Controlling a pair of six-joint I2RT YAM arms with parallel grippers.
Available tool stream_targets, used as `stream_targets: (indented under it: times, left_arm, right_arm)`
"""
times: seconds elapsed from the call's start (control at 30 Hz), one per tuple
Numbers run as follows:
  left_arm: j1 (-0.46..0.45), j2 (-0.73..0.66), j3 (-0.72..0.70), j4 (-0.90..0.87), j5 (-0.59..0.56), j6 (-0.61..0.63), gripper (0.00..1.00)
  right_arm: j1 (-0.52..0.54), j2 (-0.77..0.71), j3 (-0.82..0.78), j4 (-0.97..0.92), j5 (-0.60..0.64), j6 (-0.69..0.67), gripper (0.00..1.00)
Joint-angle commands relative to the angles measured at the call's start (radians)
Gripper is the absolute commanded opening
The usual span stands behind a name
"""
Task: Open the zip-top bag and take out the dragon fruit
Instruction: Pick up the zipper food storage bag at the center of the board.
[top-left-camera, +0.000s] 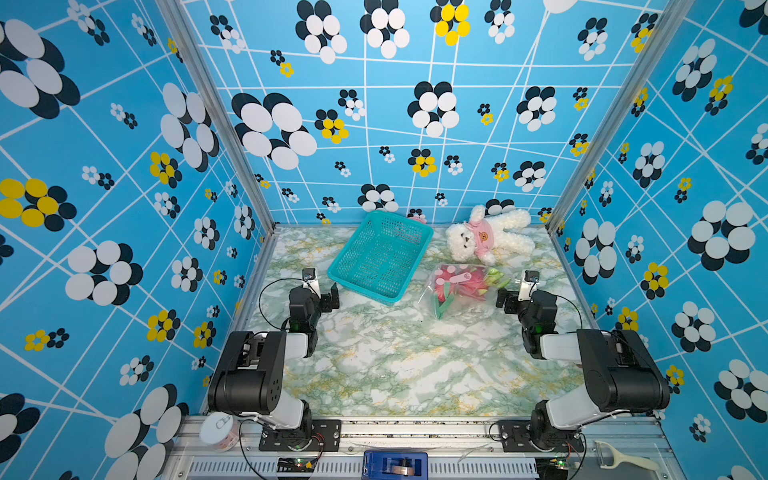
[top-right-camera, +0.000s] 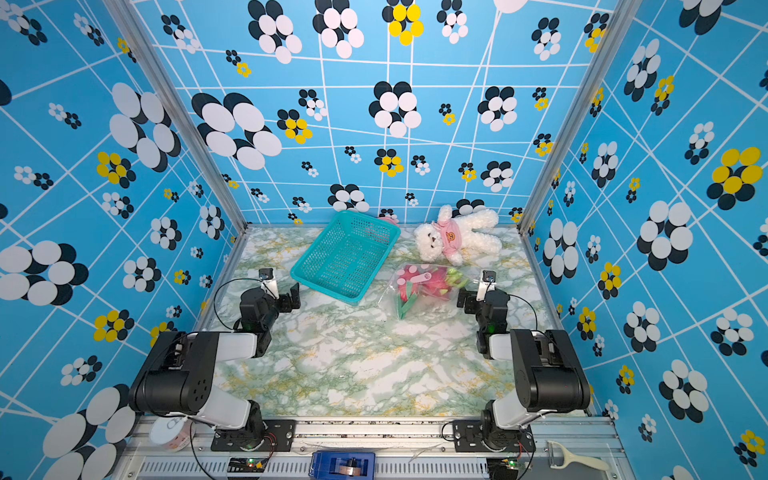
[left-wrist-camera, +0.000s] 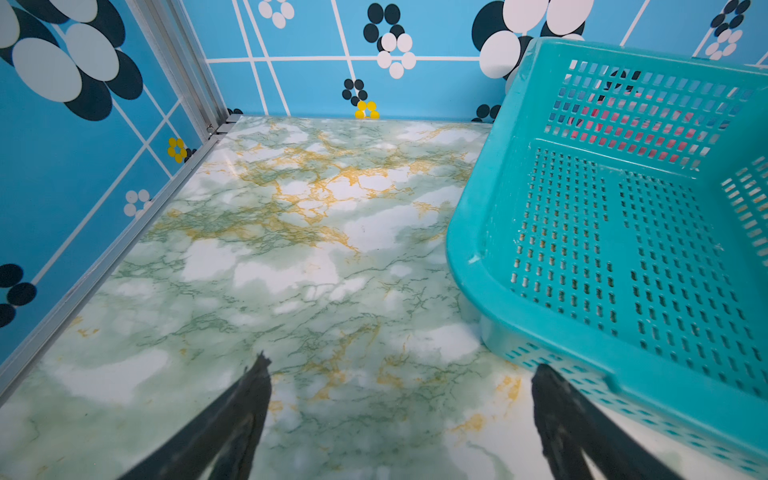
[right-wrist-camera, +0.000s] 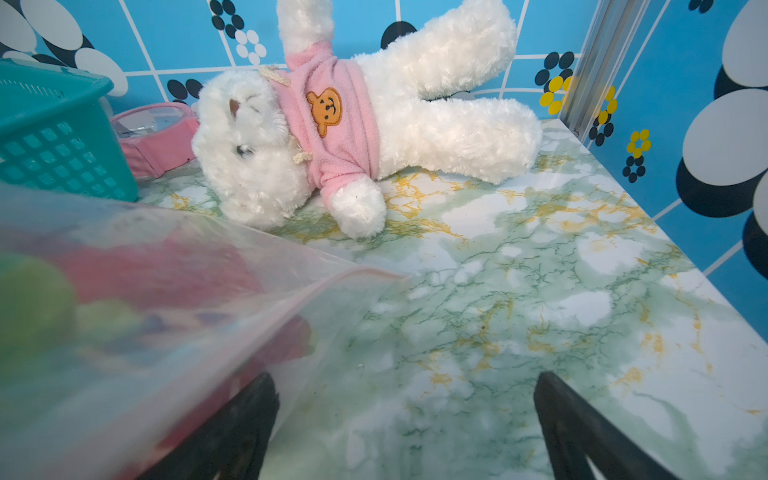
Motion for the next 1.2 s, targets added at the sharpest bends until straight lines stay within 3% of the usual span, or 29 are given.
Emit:
stream_targets:
  times: [0.0,0.3,0.47,0.5,0.57,0.6,0.73,0.87,0.93,1.07,1.17]
  left_arm:
    - [-0.006,0.008,-0.006,-0.004,-0.001,0.016,0.99]
    - [-0.004,0.007,-0.011,-0.001,0.002,0.013,0.99]
    - [-0.003,-0.052,0.033,-0.119,0.001,0.013,0.99]
    - [-0.004,-0.096,0.051,-0.194,-0.006,0.006,0.99]
    - [0.0,-0.206,0.054,-0.295,-0.033,-0.034,0.99]
    - [0.004,-0.267,0.047,-0.339,-0.049,-0.059,0.99]
    - [0.015,-0.516,0.139,-0.743,-0.213,-0.315,0.99]
    - [0.004,-0.598,0.314,-1.098,-0.064,-0.379,0.99]
    - [-0.06,-0.616,0.387,-1.208,-0.046,-0.36,0.99]
    - [-0.217,-0.64,0.466,-1.304,-0.029,-0.249,0.99]
    - [-0.294,-0.626,0.508,-1.373,-0.021,-0.226,1.0]
  right_arm:
    - [0.005,0.014,0.0,0.019,0.015,0.014,0.99]
    - [0.004,0.008,-0.001,0.017,0.031,0.019,0.99]
    - [0.005,-0.169,0.029,-0.182,0.146,0.056,0.99]
    - [0.005,-0.238,0.044,-0.262,0.183,0.088,0.99]
    - [-0.001,-0.374,0.106,-0.502,0.374,0.334,1.0]
    - [-0.006,-0.425,0.151,-0.639,0.414,0.414,1.0]
    - [-0.021,-0.528,0.415,-1.215,0.288,0.514,0.99]
    - [-0.025,-0.451,0.703,-1.704,0.08,0.58,0.99]
    - [-0.044,-0.387,0.827,-1.904,-0.049,0.595,0.97]
    - [-0.067,-0.32,0.966,-2.116,-0.184,0.629,0.93]
    - [-0.138,-0.323,0.956,-2.126,-0.232,0.64,0.88]
